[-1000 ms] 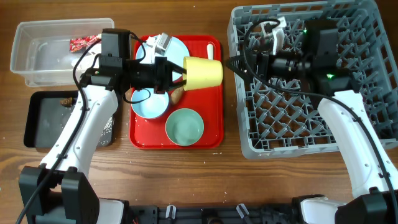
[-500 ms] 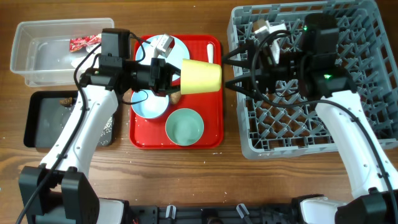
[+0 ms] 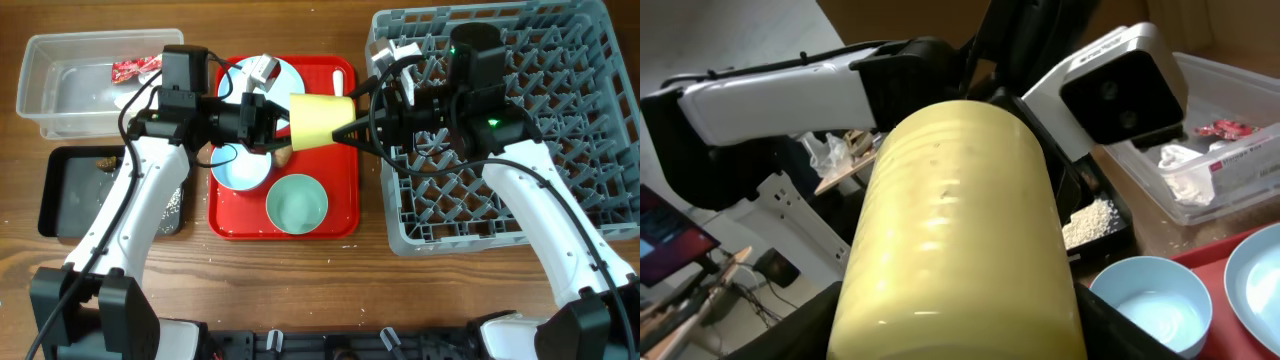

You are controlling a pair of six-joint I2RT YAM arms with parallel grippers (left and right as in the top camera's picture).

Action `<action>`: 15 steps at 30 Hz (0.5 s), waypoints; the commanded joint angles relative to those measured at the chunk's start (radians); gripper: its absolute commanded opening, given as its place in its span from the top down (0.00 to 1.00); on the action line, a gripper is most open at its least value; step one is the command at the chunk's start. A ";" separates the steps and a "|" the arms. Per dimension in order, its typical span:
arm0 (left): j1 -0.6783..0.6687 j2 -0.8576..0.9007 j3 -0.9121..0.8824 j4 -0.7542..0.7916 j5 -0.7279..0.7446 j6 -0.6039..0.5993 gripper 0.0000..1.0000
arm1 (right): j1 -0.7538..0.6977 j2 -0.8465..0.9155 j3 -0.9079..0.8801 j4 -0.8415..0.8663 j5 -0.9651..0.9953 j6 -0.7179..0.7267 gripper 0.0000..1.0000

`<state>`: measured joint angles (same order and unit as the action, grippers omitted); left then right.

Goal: Sort waste into correct bins and load items into the dishwasher rack
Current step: 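Lift the yellow cup and hand it from left gripper to right gripper, then place the yellow cup into the dish rack with right gripper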

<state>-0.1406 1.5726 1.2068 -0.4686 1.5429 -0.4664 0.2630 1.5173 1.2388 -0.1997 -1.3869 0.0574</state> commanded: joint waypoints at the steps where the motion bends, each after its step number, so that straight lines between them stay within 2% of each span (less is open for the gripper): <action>1: 0.005 -0.013 0.011 0.010 0.018 0.010 0.86 | 0.002 0.005 0.016 0.004 -0.014 -0.002 0.45; 3: 0.005 -0.013 0.011 0.010 0.015 0.010 0.83 | 0.002 0.005 0.016 0.005 -0.020 -0.005 0.48; 5: 0.005 -0.013 0.011 0.009 0.016 0.009 0.96 | 0.002 0.005 0.016 0.021 -0.020 -0.005 0.49; 6: 0.005 -0.013 0.011 0.009 0.016 0.009 0.96 | 0.002 0.005 0.016 0.028 -0.020 -0.004 0.50; 9: 0.005 -0.013 0.011 0.009 0.016 0.010 0.84 | 0.001 0.005 0.016 0.031 -0.020 -0.004 0.55; 15: 0.005 -0.013 0.011 0.009 0.016 0.010 0.82 | -0.043 0.005 0.016 0.010 -0.025 -0.002 0.54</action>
<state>-0.1398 1.5726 1.2068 -0.4625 1.5429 -0.4664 0.2497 1.5177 1.2388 -0.1791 -1.3869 0.0589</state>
